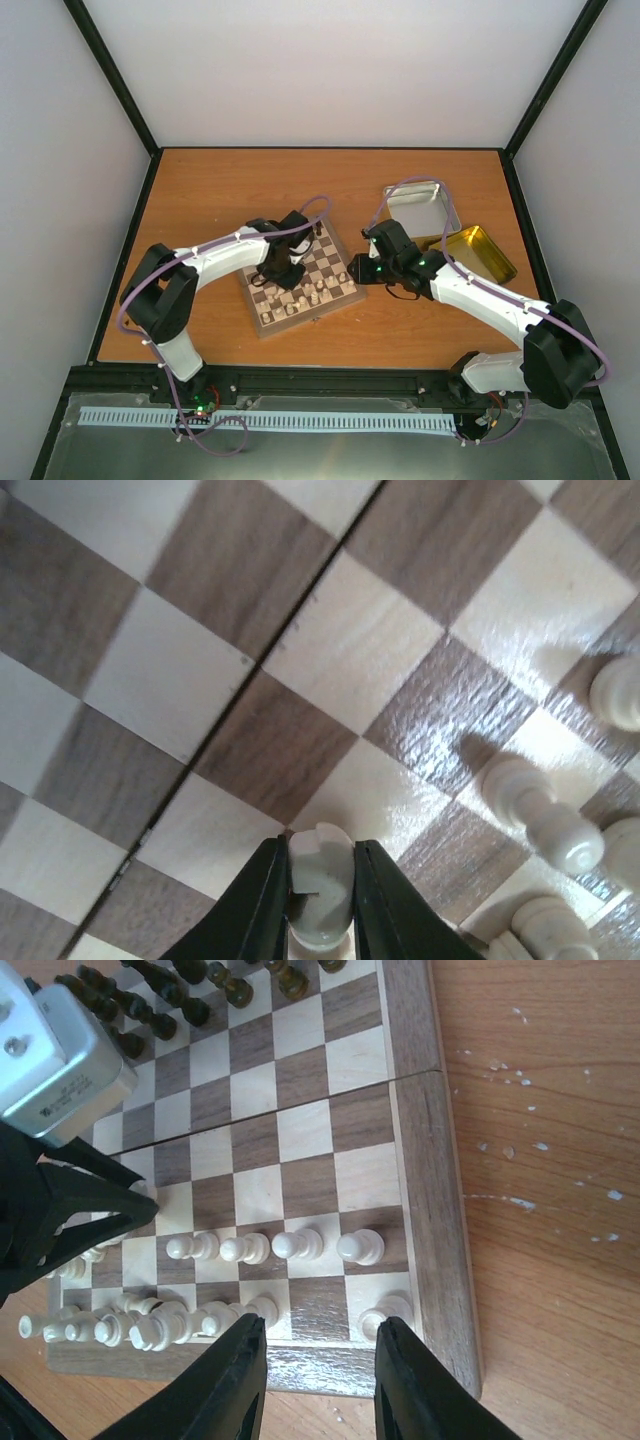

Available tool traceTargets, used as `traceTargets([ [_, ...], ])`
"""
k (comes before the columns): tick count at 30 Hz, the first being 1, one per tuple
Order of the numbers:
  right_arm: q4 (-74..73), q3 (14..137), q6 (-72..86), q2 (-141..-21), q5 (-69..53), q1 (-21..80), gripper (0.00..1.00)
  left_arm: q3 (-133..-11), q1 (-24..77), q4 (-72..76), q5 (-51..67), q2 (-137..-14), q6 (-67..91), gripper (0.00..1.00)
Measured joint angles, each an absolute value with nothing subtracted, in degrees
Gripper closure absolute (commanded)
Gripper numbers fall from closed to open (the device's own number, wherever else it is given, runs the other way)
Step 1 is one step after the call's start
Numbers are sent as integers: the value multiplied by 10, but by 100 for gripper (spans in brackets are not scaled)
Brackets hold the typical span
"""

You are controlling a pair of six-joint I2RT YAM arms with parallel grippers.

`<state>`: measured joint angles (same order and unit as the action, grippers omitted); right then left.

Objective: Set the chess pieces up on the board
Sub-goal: Pick up the chess piece from the chessboard.

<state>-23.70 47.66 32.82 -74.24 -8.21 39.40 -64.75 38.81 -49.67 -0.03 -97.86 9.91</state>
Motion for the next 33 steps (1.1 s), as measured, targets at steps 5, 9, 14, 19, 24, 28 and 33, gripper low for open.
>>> traceTargets([
  [5, -215, 473, 328, -743, -91, 394, 67, -652, 371, -465, -4, -962, 120, 87],
  [9, -185, 468, 328, -743, -105, 394, 61, -653, 358, -439, 0, -929, 148, 87],
  [14, -130, 452, 328, -742, -140, 394, 51, -653, 351, -413, 5, -883, 196, 87],
  [19, -43, 425, 342, -742, -188, 396, 45, -639, 351, -343, 36, -800, 285, 85],
  [24, 66, 414, 380, -742, -226, 407, 44, -575, 351, -210, 83, -691, 403, 85],
  [28, 154, 413, 414, -742, -239, 416, 43, -516, 351, -114, 107, -644, 488, 84],
  [33, 263, 402, 452, -743, -253, 425, 44, -461, 351, -46, 112, -605, 564, 84],
])
